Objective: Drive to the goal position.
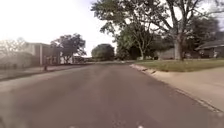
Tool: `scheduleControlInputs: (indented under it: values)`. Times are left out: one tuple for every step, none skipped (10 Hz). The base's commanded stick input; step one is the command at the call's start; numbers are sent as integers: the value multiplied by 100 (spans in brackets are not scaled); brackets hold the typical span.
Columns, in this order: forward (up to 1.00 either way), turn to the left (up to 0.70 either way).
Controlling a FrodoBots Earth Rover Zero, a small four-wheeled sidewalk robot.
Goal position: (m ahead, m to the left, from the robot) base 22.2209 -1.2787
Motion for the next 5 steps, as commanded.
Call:
scheduleControlInputs:
  values:
    - [100, -35]
    - [100, -15]
    - [100, -1]
    - [100, 0]
    - [100, 0]
